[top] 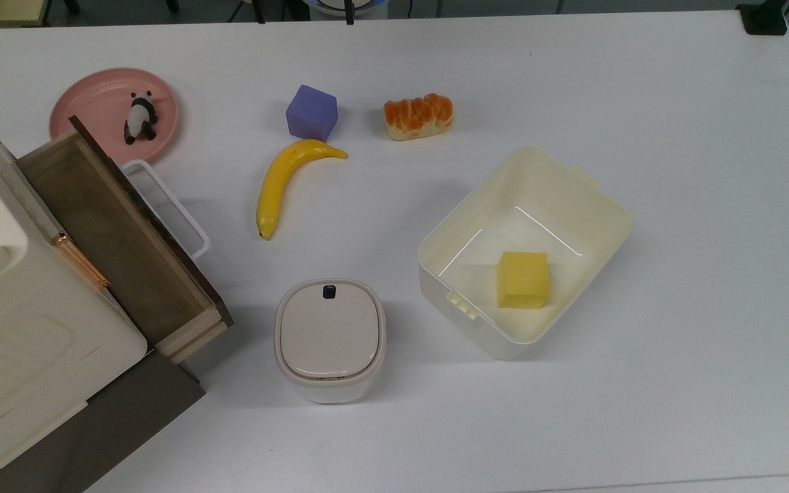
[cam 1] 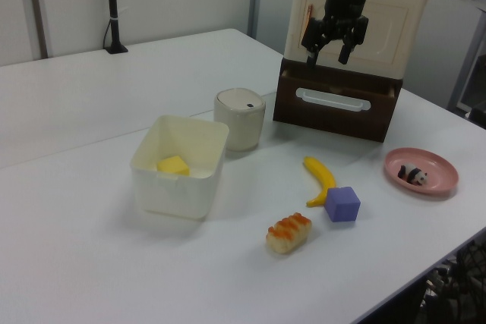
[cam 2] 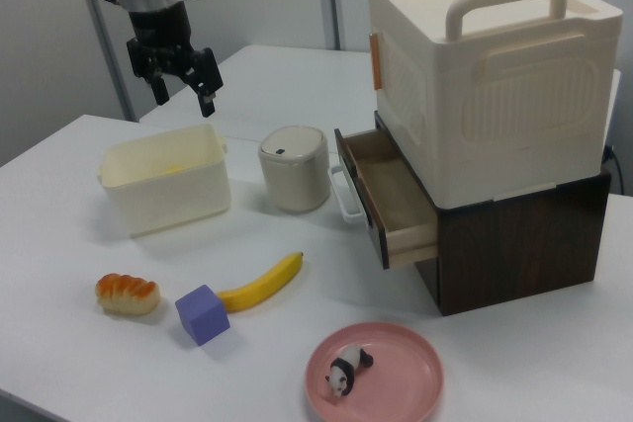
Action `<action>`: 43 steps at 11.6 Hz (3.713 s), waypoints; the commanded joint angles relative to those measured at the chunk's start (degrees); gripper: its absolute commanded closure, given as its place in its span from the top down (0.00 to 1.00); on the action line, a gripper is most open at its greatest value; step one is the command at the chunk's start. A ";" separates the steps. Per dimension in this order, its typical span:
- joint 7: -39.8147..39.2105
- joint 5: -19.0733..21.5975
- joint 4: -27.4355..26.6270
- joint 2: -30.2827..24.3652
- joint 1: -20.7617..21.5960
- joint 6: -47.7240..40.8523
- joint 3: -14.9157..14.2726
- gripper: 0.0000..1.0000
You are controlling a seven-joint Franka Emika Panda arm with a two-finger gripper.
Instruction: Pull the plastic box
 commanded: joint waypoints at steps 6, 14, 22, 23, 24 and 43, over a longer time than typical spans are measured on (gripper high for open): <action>-1.71 6.01 0.01 -0.36 -1.82 -0.15 0.35 1.00; -1.63 6.19 -0.69 -0.28 -1.65 1.70 0.44 1.00; -1.80 6.28 -0.60 -0.19 -1.65 1.96 0.44 1.00; -2.06 6.45 -0.51 -0.19 -1.65 2.22 0.44 1.00; -2.15 6.45 -0.51 -0.19 -1.65 2.66 0.44 1.00; -36.08 -4.53 2.21 25.21 18.39 26.66 0.44 1.00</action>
